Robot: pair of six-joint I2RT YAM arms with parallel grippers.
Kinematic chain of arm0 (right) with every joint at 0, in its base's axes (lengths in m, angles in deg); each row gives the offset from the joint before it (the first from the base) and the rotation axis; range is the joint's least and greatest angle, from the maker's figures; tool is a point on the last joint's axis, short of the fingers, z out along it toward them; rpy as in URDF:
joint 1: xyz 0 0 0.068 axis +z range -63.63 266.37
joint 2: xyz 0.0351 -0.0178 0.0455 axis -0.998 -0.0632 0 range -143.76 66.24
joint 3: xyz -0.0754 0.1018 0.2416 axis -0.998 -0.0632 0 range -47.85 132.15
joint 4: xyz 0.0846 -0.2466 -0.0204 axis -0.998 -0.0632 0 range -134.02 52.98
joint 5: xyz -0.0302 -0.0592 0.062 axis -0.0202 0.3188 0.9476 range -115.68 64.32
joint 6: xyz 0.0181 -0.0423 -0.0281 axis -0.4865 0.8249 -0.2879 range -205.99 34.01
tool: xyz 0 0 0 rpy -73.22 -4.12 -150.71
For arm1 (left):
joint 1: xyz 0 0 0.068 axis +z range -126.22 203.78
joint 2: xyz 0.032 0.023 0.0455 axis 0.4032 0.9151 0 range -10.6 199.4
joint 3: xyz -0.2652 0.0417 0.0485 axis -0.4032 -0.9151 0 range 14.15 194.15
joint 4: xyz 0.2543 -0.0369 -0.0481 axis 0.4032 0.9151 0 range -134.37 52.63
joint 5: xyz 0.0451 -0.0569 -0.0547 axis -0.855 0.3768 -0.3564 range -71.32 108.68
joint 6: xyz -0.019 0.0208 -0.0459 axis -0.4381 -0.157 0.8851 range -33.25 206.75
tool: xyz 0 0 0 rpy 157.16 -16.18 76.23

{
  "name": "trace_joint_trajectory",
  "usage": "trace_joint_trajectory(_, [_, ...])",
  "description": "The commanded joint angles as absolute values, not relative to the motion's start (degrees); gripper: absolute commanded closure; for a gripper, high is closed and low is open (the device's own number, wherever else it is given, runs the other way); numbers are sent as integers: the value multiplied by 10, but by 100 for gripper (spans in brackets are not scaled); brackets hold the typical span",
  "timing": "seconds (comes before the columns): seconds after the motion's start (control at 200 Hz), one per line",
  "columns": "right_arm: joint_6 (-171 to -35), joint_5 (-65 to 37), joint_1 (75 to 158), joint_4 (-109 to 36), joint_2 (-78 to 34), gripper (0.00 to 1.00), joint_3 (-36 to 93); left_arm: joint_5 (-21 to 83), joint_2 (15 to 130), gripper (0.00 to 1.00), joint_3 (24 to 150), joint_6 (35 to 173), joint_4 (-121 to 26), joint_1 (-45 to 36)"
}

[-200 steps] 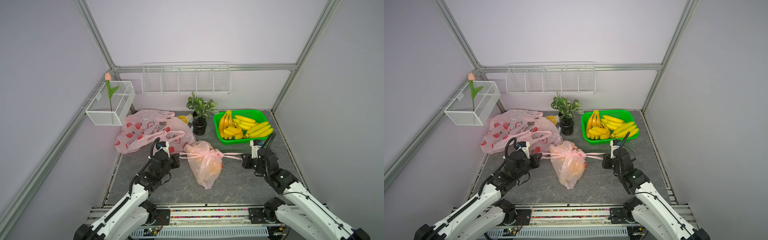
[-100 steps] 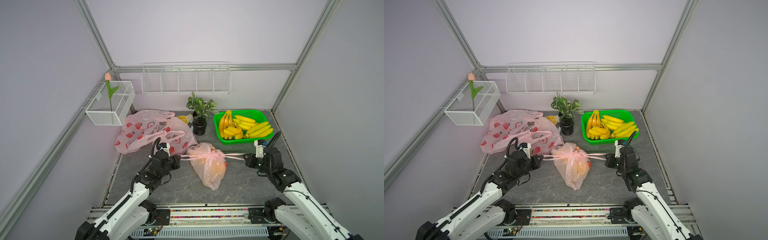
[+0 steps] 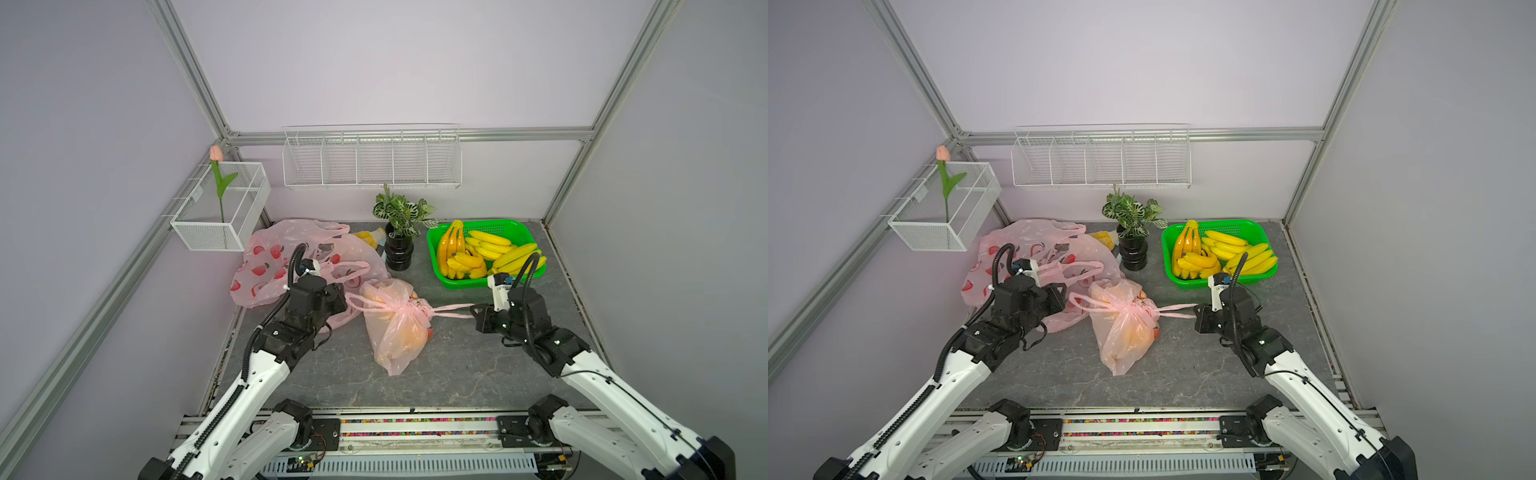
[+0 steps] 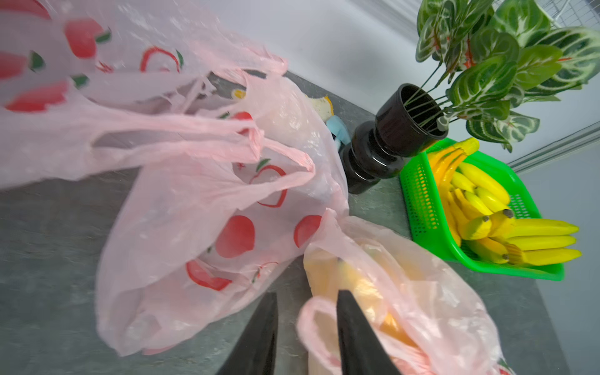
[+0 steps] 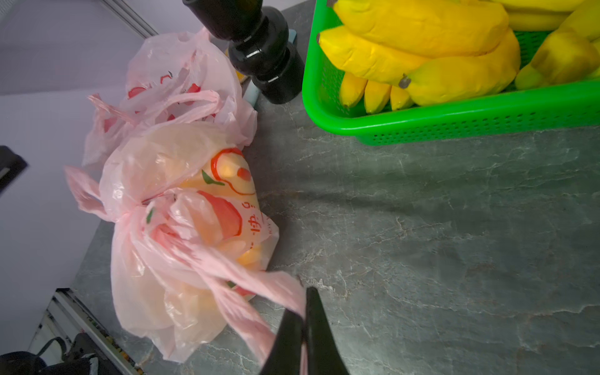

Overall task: Place the banana into a plastic bag & tie a knot
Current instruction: Tie the plastic bag at the center of the board, then pick up the plastic bag at the center of the board.

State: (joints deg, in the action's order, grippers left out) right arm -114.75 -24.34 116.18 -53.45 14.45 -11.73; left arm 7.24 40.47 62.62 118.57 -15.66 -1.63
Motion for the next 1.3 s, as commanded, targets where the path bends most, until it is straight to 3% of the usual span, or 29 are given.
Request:
trace_joint_trajectory(0.0, [-1153, -280, 1180, -501, 131, 93, -138, 1, 396, 54, 679, 1157, -43, -45])
trace_joint_trajectory(0.115, [-1153, -273, 1189, -481, 127, 93, -144, -41, 441, 44, 734, 1159, 3, -137])
trace_joint_trajectory(0.375, [-1142, -281, 1192, -487, 141, 93, -146, 9, 595, 30, 779, 1199, -50, -295])
trace_joint_trajectory(0.705, [-1133, -269, 1193, -478, 133, 88, -149, 44, 706, 27, 784, 1253, -92, -317])
trace_joint_trajectory(0.87, [-1124, -253, 1193, -471, 126, 83, -142, 23, 753, 48, 801, 1272, -91, -317])
trace_joint_trajectory(0.99, [-1111, -256, 1193, -484, 127, 76, -133, 6, 751, 81, 804, 1266, -96, -317])
trace_joint_trajectory(1.059, [-1102, -273, 1192, -500, 137, 65, -127, -9, 731, 100, 808, 1260, -87, -319])
trace_joint_trajectory(1.194, [-1087, -308, 1170, -525, 177, 31, -123, -82, 666, 100, 821, 1252, -31, -333])
trace_joint_trajectory(1.294, [-1085, -312, 1142, -532, 215, 14, -128, -144, 597, 100, 819, 1254, 19, -333])
